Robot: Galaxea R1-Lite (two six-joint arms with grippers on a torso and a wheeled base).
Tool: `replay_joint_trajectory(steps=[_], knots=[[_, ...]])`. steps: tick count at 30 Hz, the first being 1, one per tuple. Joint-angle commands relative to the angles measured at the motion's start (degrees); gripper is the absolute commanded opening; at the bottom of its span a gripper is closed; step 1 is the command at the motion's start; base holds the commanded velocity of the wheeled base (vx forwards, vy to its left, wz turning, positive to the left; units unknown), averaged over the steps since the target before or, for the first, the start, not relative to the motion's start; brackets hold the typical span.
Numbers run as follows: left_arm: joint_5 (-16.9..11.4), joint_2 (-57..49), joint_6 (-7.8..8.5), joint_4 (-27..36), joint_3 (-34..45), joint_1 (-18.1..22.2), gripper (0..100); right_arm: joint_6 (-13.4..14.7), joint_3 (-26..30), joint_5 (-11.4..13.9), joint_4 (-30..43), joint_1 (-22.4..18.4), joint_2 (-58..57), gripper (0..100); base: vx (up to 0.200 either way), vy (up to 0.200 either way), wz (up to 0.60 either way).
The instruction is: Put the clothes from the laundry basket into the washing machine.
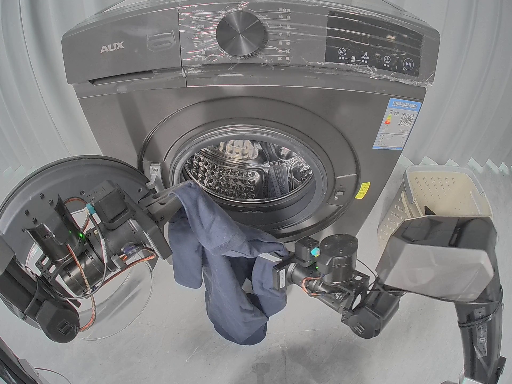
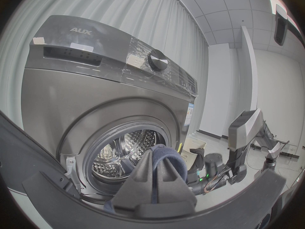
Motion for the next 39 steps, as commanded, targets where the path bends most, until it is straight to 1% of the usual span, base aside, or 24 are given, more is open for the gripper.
replay_joint_trajectory(steps=[1, 5, 6, 10, 12, 15, 16, 18, 21, 22, 23, 27, 28, 30, 34, 39], knots=[[0.14, 0.87, 0.12, 0.08, -0.11, 1.86, 0, -0.91, 8.55, 1.32, -0.13, -2.7, -10.61, 0, 0.0, 0.0, 0.0], [0.14, 1.4, 0.21, -0.01, -0.2, 2.73, 0, -1.17, 13.65, 3.61, -1.18, -3.67, -14.83, 0, 0.0, 0.0, 0.0], [0.23, 1.4, 0.12, -0.01, -0.37, 2.82, 0, -1.17, 14.27, 3.78, -1.36, -3.76, -15.18, 0, 0.0, 0.0, 0.0], [0.4, 1.4, -0.23, -0.01, -0.9, 3.0, 0, -1.17, 18.84, 6.33, -2.41, -4.37, -18.43, 0, 0.0, 0.0, 0.0], [0.4, 1.49, -0.32, -0.01, -0.9, 3.17, 0, -0.99, 20.59, 7.12, -3.12, -5.52, -19.22, 0, 0.0, 0.0, 0.0], [0.4, 1.66, -0.32, 0.08, -0.81, 3.44, 0, -0.73, 22.18, 8.88, -4.87, -6.75, -19.84, 0, 0.0, 0.0, 0.0], [0.4, 1.92, -0.32, -0.01, -0.81, 3.44, 0, -0.55, 22.26, 9.76, -6.1, -7.45, -20.1, 0, 0.0, 0.0, 0.0], [0.4, 2.36, -0.14, -0.01, -0.64, 3.44, 0, -0.2, 21.47, 10.38, -7.86, -8.42, -20.28, 0, 0.0, 0.0, 0.0], [0.49, 2.89, 0.21, -0.01, -0.11, 3.35, 0, 0.5, 20.59, 10.29, -9.97, -8.77, -20.71, 0, 0.0, 0.0, 0.0], [0.49, 2.89, 0.56, -0.01, 0.15, 3.35, 0, 1.2, 20.42, 10.29, -10.32, -8.77, -21.77, 0, 0.0, 0.0, 0.0], [0.49, 2.8, 0.65, -0.01, 0.42, 3.26, 0, 1.29, 20.86, 10.29, -10.32, -8.77, -23.18, 0, 0.0, 0.0, 0.0], [0.58, 1.75, 0.65, -0.01, 0.59, 3.09, 0, 1.29, 22.0, 9.67, -10.23, -8.77, -28.71, 0, 0.0, 0.0, 0.0], [0.58, 0.96, 0.65, -0.01, 0.59, 3.0, 0, 1.29, 23.05, 9.5, -10.23, -8.68, -31.09, 0, 0.0, 0.0, 0.0], [0.58, -0.36, 0.3, -0.01, 0.77, 3.09, 0, 1.2, 23.85, 9.32, -10.23, -8.68, -33.72, 0, 0.0, 0.0, 0.0], [0.49, -2.03, -0.14, -0.01, 1.82, 3.26, 0, 1.03, 24.81, 9.32, -10.23, -8.68, -35.3, 0, 0.0, 0.0, 0.0], [0.75, -2.21, -0.14, -0.1, 1.56, 3.79, 0, 1.03, 24.11, 9.41, -10.32, -8.77, -36.27, 0, 0.0, 0.0, 0.0]])
